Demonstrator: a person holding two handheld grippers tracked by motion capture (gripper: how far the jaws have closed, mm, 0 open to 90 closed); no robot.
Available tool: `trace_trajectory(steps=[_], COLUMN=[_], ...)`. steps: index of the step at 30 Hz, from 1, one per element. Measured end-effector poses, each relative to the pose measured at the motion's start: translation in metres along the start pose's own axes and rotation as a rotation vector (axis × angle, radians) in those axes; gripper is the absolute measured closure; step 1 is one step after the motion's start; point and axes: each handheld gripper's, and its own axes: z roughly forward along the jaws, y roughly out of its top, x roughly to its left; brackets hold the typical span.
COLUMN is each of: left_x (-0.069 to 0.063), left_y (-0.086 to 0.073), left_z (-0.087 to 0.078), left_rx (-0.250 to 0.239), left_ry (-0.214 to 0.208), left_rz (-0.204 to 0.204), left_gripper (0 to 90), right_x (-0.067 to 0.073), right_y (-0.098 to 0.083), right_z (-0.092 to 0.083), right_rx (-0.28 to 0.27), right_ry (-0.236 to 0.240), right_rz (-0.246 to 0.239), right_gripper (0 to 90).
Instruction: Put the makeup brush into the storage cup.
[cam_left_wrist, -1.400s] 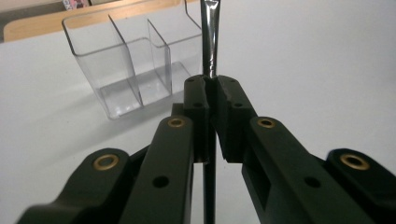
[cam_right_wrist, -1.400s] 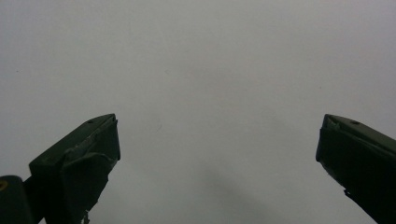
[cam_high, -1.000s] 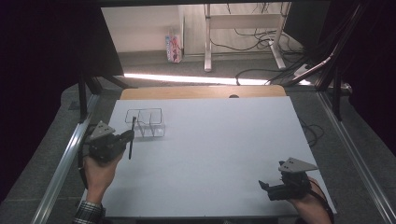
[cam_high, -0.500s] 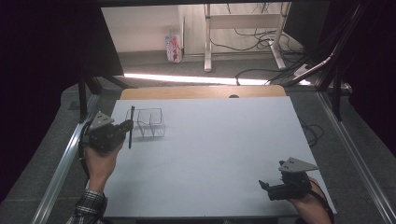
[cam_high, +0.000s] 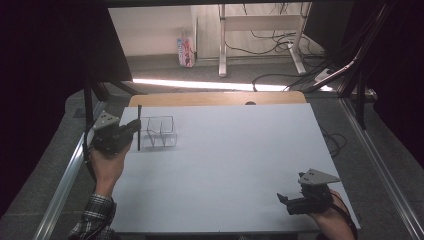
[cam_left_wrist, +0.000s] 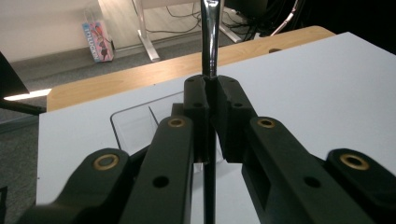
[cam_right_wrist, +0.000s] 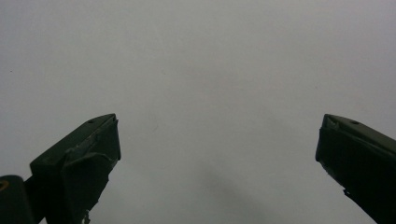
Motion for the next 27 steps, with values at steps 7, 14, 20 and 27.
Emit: trace_trajectory(steps=[7,14,20,27], left_x=[0.003,0.005,0.008,0.009], left_y=[0.005,0.007,0.009,0.013], left_z=[0.007,0.014,0.020,0.026], left_rx=[-0.008,-0.015,-0.027,-0.037], left_ry=[0.002,0.007,0.009,0.011], left_rz=[-0.010,-0.013,-0.022,-0.026], left_gripper=[84.2,84.2,84.2,84.2], right_x=[0.000,0.000,0.001,0.001], right_y=[0.000,0.000,0.000,0.000], right_z=[0.000,0.001,0.001,0.001], right_rx=[0.001,0.002,0.004,0.007], right_ry=[0.002,0.007,0.009,0.013], right_rz=[-0.003,-0.006,-0.007,-0.011], right_gripper=[0.0,0.0,0.0,0.0])
